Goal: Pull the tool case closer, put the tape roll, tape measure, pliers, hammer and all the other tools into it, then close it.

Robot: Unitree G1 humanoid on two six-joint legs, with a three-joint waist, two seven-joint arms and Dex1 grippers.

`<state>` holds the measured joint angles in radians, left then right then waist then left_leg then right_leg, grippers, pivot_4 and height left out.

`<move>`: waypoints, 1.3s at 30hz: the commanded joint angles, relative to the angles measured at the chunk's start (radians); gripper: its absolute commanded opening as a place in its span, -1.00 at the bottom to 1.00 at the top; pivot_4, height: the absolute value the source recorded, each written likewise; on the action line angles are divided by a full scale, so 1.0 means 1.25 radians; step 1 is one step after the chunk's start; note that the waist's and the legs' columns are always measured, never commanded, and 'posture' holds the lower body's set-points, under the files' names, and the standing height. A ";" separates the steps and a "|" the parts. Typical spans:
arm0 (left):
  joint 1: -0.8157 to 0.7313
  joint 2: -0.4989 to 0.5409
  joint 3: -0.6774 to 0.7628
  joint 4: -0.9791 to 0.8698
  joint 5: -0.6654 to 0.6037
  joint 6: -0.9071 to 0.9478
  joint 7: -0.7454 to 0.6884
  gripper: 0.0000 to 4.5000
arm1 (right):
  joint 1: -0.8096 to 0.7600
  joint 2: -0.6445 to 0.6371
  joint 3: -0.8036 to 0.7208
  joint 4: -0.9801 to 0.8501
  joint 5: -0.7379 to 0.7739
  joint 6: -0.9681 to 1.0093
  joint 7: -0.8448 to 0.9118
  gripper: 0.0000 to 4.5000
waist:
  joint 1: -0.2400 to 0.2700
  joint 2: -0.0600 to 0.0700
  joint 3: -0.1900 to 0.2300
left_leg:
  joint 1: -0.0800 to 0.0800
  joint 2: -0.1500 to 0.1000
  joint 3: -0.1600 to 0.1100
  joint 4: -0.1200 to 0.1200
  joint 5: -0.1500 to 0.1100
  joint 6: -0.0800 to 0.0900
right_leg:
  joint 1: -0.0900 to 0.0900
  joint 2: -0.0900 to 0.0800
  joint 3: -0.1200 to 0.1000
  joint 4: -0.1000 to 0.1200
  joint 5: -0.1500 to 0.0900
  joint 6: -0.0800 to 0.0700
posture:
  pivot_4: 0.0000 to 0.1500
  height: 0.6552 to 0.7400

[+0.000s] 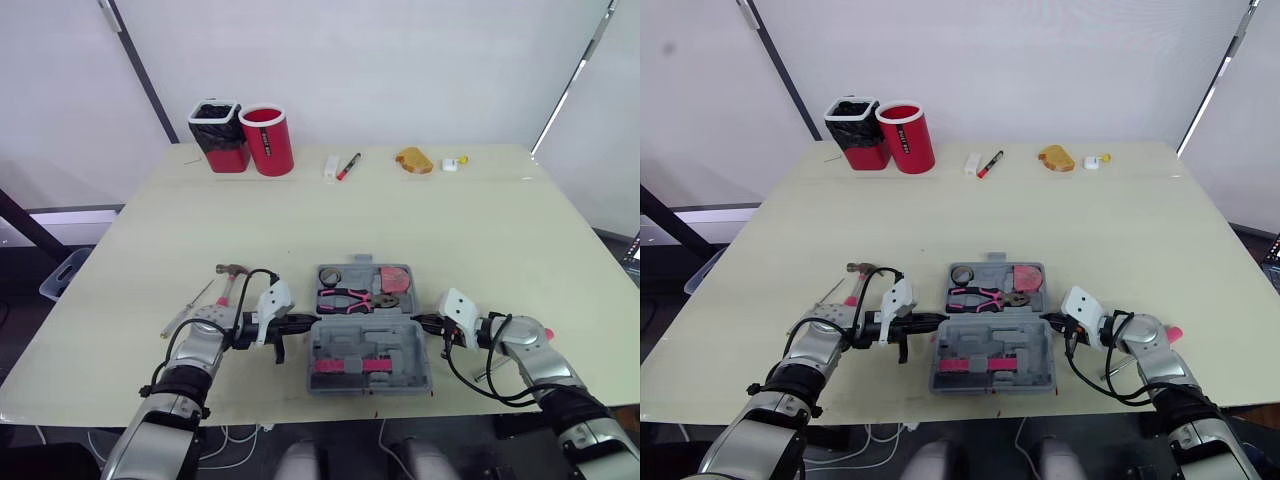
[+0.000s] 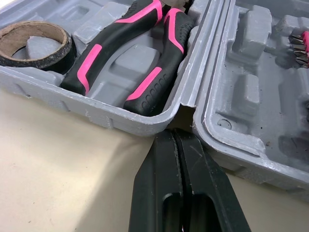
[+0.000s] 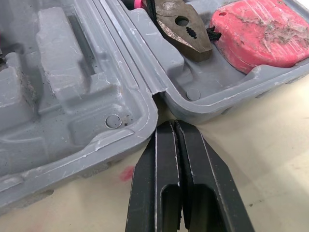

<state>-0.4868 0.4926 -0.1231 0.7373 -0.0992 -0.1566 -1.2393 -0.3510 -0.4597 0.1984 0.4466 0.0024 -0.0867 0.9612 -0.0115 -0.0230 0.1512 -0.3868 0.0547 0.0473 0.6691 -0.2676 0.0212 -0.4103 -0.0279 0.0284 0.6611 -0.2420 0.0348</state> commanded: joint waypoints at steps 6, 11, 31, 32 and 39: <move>0.015 0.013 -0.001 -0.025 0.002 -0.002 -0.005 -0.98 | 0.007 -0.016 0.004 0.033 -0.026 -0.013 -0.025 -0.97 | -0.002 0.000 0.000 | 0.000 0.000 0.000 0.000 0.000 0.000 | 0.000 0.000 0.000 0.000 0.000 0.000 | 1.00 1.00; 0.033 0.034 0.015 -0.060 -0.013 0.006 -0.008 -0.98 | 0.012 -0.024 -0.028 0.025 -0.003 -0.015 -0.044 -0.97 | -0.001 0.000 0.000 | 0.000 0.000 0.000 0.000 0.000 0.000 | 0.000 0.000 0.000 0.000 0.000 0.000 | 1.00 1.00; 0.433 0.116 0.384 -0.477 -0.283 0.145 0.154 -0.65 | 0.385 -0.071 -0.372 -0.371 0.267 0.064 -0.130 -1.00 | 0.000 0.001 0.001 | -0.007 0.001 -0.001 -0.001 0.000 0.000 | -0.006 -0.003 -0.002 -0.001 0.000 0.000 | 1.00 1.00; 0.452 0.114 0.400 -0.480 -0.288 0.148 0.164 -0.48 | 0.403 -0.067 -0.391 -0.376 0.277 0.059 -0.135 -1.00 | 0.000 0.000 0.001 | -0.007 0.001 -0.001 0.000 0.000 0.000 | -0.006 -0.003 -0.002 -0.001 -0.001 -0.001 | 1.00 1.00; 0.594 0.089 0.534 -0.464 -0.320 0.129 0.241 0.74 | 0.601 -0.037 -0.527 -0.375 0.345 0.008 -0.128 -0.45 | 0.001 0.000 0.001 | -0.006 0.001 0.000 0.000 0.000 0.000 | -0.006 -0.005 -0.002 -0.001 -0.003 -0.001 | 1.00 1.00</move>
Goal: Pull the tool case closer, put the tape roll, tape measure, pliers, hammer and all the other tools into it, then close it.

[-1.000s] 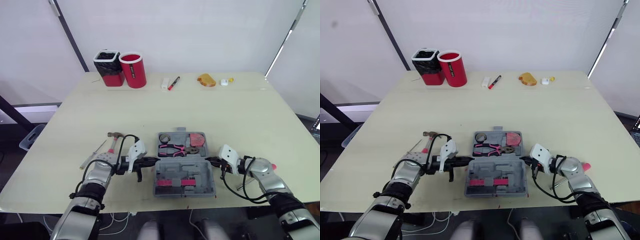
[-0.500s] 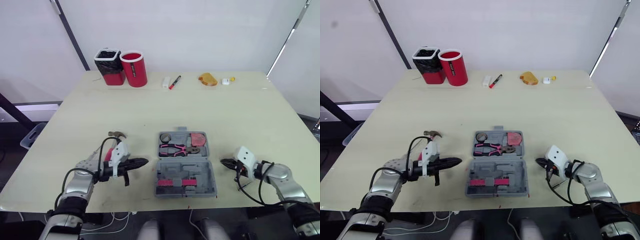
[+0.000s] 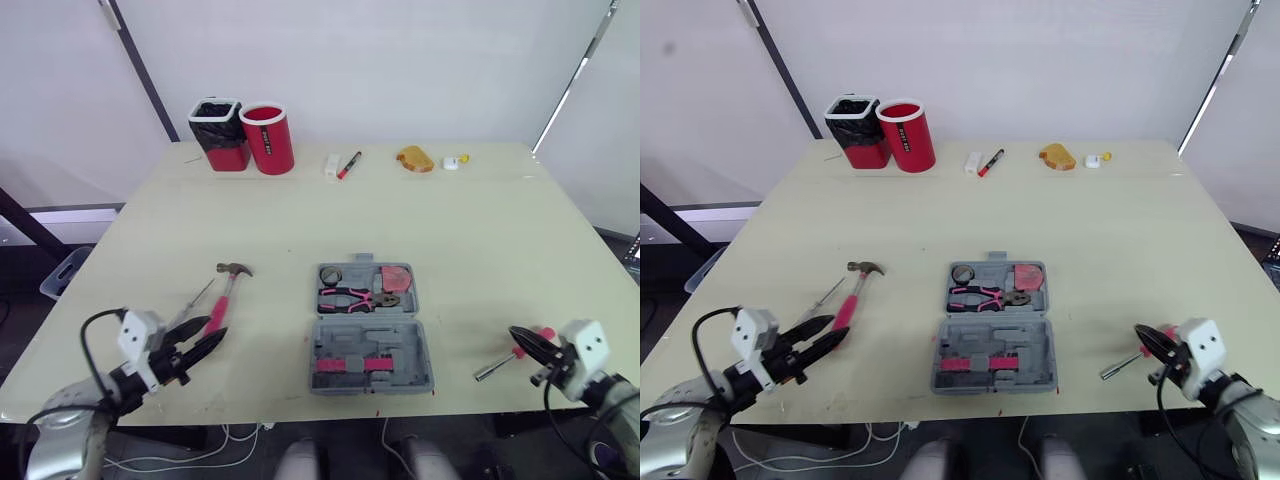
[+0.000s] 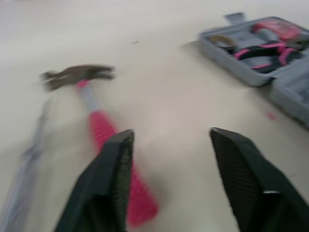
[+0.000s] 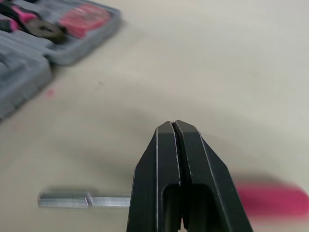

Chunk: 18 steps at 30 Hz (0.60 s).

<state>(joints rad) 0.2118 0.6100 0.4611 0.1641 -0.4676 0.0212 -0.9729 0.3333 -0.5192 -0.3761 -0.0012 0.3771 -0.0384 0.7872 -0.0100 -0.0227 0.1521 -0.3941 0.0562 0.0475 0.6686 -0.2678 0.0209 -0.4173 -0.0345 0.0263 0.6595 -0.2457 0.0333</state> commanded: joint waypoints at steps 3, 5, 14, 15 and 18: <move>0.081 -0.015 0.104 0.018 -0.028 -0.025 0.041 1.00 | 0.112 0.026 -0.110 0.005 0.073 -0.051 0.027 0.16 | -0.001 0.000 0.000 | 0.000 0.000 0.000 -0.001 0.000 0.000 | 0.000 0.000 0.000 -0.001 -0.001 0.001 | 1.00 1.00; 0.109 -0.025 0.127 0.039 -0.032 -0.033 0.047 1.00 | 0.141 0.037 -0.138 0.034 0.093 -0.063 0.039 0.55 | -0.002 0.000 -0.001 | 0.002 0.001 -0.001 0.000 0.000 0.000 | 0.000 -0.001 0.001 0.000 -0.001 0.002 | 1.00 1.00; 0.153 -0.037 0.157 0.064 -0.042 -0.054 0.053 1.00 | 0.175 0.061 -0.192 0.064 0.145 -0.070 0.049 0.99 | -0.001 -0.001 -0.001 | 0.002 0.001 -0.002 -0.002 -0.001 -0.001 | -0.002 -0.005 0.002 -0.001 -0.001 0.002 | 1.00 1.00; 0.152 -0.035 0.155 0.063 -0.042 -0.055 0.052 1.00 | 0.176 0.059 -0.192 0.062 0.146 -0.069 0.048 0.99 | -0.001 0.000 0.000 | 0.002 0.001 -0.002 -0.002 -0.001 -0.001 | -0.002 -0.006 0.002 -0.001 -0.001 0.002 | 1.00 1.00; 0.147 -0.033 0.151 0.055 -0.042 -0.055 0.053 1.00 | 0.174 0.049 -0.187 0.045 0.147 -0.059 0.051 0.99 | -0.001 0.000 0.000 | 0.002 0.001 -0.002 -0.002 -0.001 -0.001 | -0.002 -0.007 0.002 -0.002 -0.001 0.002 | 1.00 1.00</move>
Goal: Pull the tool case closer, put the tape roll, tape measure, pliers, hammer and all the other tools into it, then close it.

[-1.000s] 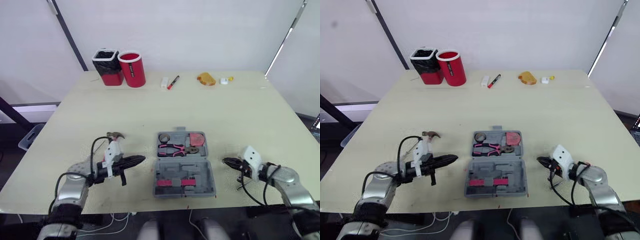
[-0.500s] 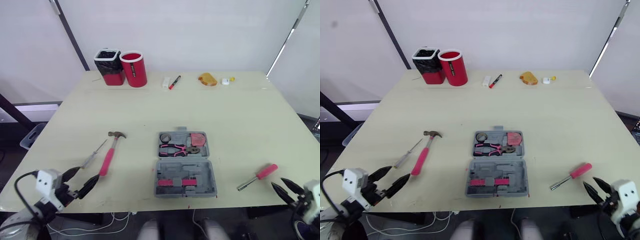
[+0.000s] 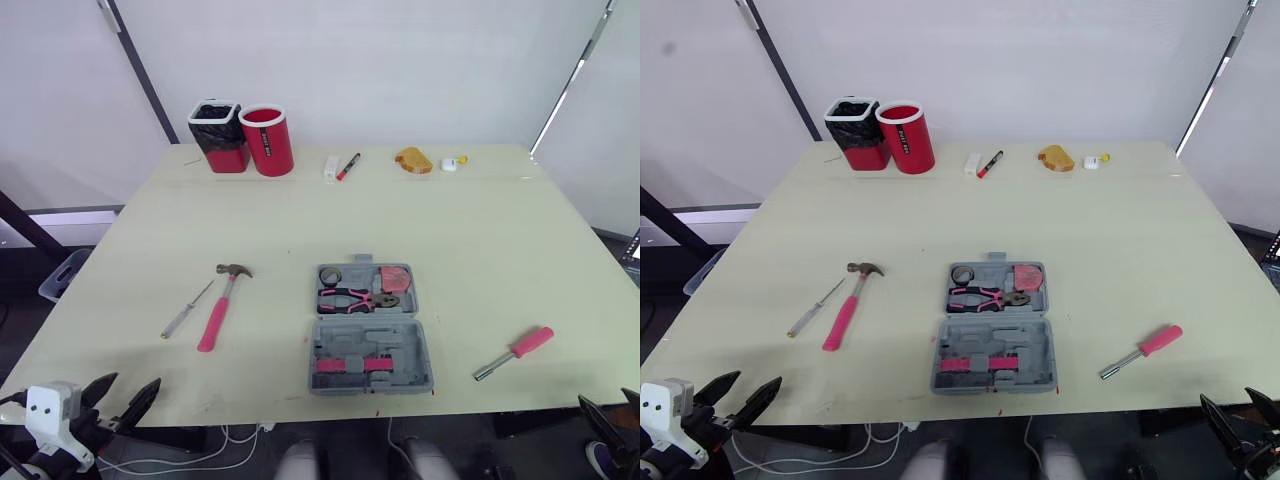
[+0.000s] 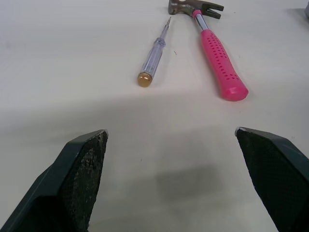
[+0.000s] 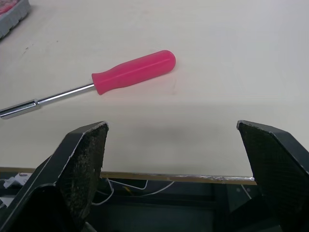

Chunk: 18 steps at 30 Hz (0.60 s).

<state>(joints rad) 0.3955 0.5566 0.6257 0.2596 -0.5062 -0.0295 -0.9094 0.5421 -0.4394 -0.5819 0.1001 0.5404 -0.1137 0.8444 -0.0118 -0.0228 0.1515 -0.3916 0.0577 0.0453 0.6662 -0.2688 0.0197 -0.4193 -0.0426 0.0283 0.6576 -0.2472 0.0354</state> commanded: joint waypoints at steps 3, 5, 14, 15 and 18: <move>-0.004 0.008 0.018 -0.036 -0.013 -0.009 0.009 1.00 | 0.005 -0.025 -0.016 -0.059 0.017 0.013 0.012 0.99 | 0.000 0.000 0.000 | -0.001 0.000 0.000 0.000 0.000 0.000 | 0.000 0.000 0.000 0.000 0.000 0.000 | 1.00 1.00; -0.008 0.008 0.015 -0.052 -0.010 -0.002 0.019 1.00 | 0.000 -0.040 -0.003 -0.088 0.013 0.025 0.026 0.99 | 0.000 0.000 0.000 | -0.001 0.000 0.000 0.000 0.000 0.000 | 0.000 0.000 0.000 0.000 0.000 0.000 | 1.00 1.00; -0.106 0.048 -0.023 -0.048 0.038 0.073 0.123 1.00 | -0.078 -0.143 0.105 -0.283 0.086 0.159 0.132 0.99 | 0.001 -0.001 0.000 | -0.001 -0.001 0.001 0.001 0.000 0.001 | 0.000 0.006 -0.001 0.001 0.001 -0.001 | 1.00 1.00; -0.115 0.051 -0.026 -0.044 0.040 0.078 0.127 1.00 | -0.086 -0.148 0.112 -0.293 0.088 0.167 0.137 0.99 | 0.001 -0.001 0.000 | -0.001 -0.001 0.001 0.001 0.000 0.001 | 0.000 0.006 -0.001 0.001 0.001 -0.002 | 1.00 1.00; -0.185 0.078 -0.067 0.009 0.063 0.100 0.123 1.00 | -0.169 -0.181 0.173 -0.341 0.100 0.186 0.180 0.99 | 0.002 -0.001 0.000 | -0.002 -0.002 0.002 0.001 0.001 0.001 | 0.000 0.006 -0.001 0.001 0.002 -0.003 | 1.00 1.00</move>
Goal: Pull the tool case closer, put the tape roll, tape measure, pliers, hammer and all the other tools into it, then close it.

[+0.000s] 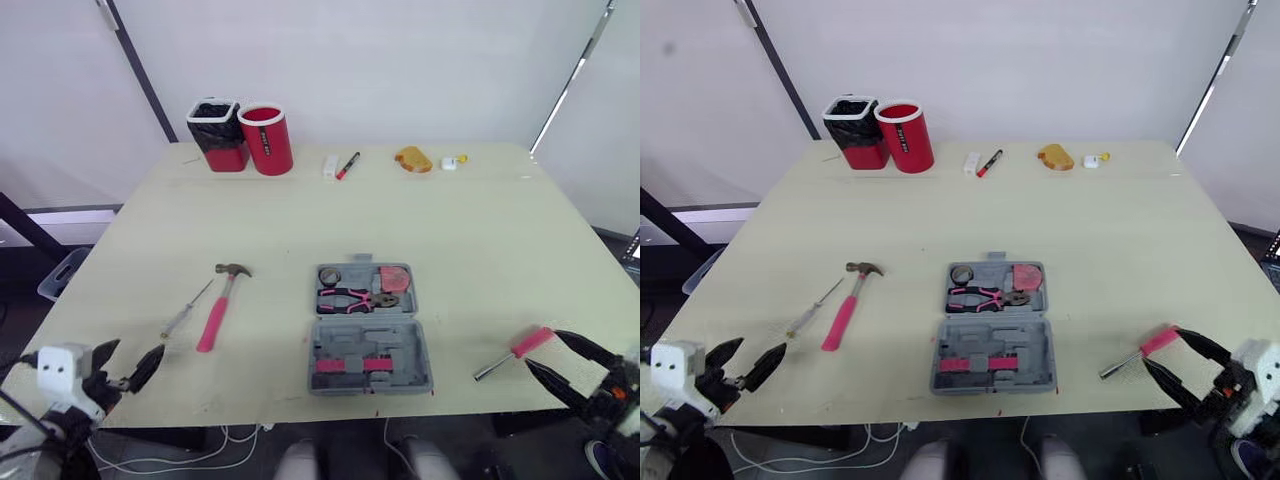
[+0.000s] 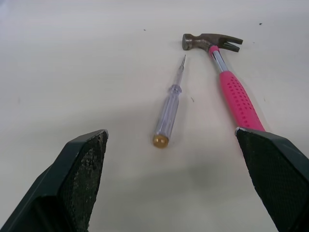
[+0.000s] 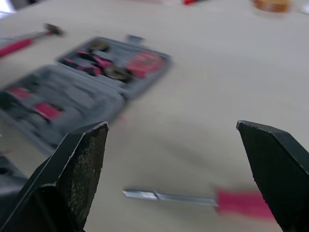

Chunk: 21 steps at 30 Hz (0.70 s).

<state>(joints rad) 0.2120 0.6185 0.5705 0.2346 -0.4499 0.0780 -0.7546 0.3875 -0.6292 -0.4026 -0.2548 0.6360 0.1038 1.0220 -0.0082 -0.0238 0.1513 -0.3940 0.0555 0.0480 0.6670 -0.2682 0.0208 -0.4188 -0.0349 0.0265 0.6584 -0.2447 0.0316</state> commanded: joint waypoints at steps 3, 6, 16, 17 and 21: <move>-0.107 0.051 -0.059 0.095 0.040 0.026 -0.016 1.00 | -0.130 -0.059 0.090 -0.062 -0.003 0.010 0.081 0.99 | -0.001 0.000 0.000 | 0.000 -0.001 0.000 0.001 0.000 0.000 | 0.001 0.001 -0.001 0.000 0.000 0.000 | 1.00 1.00; -0.183 0.076 -0.102 0.184 0.078 0.013 -0.029 1.00 | -0.234 -0.071 0.151 -0.047 -0.019 0.017 0.101 0.99 | -0.001 -0.001 0.000 | 0.000 -0.001 0.000 0.002 0.000 0.000 | 0.001 0.002 -0.001 0.001 0.000 0.000 | 1.00 1.00; -0.340 0.095 -0.192 0.369 0.146 -0.031 -0.067 1.00 | -0.364 -0.039 0.246 0.021 -0.071 -0.008 0.126 0.99 | 0.002 -0.001 0.000 | -0.002 -0.001 -0.002 0.002 0.000 0.000 | 0.001 0.002 -0.003 0.000 0.002 0.003 | 1.00 1.00; -0.353 0.097 -0.197 0.386 0.151 -0.037 -0.072 1.00 | -0.371 -0.037 0.250 0.021 -0.071 -0.007 0.126 0.99 | 0.002 -0.001 0.000 | -0.002 -0.001 -0.002 0.002 0.000 0.000 | 0.001 0.002 -0.003 0.001 0.002 0.003 | 1.00 1.00; -0.390 0.106 -0.215 0.448 0.171 -0.057 -0.091 0.77 | -0.382 -0.031 0.262 0.017 -0.070 -0.002 0.130 1.00 | 0.001 -0.001 0.000 | -0.001 -0.001 -0.002 0.002 0.000 0.000 | 0.001 0.002 -0.003 0.002 0.002 0.003 | 1.00 1.00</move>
<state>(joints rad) -0.2717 0.7264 0.3074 0.7767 -0.2507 0.0263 -0.8527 -0.0806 -0.6680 -0.0727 -0.2134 0.5379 0.1086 1.1750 -0.0065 -0.0253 0.1519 -0.3955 0.0538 0.0452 0.6703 -0.2678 0.0208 -0.4174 -0.0324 0.0228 0.6612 -0.2418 0.0353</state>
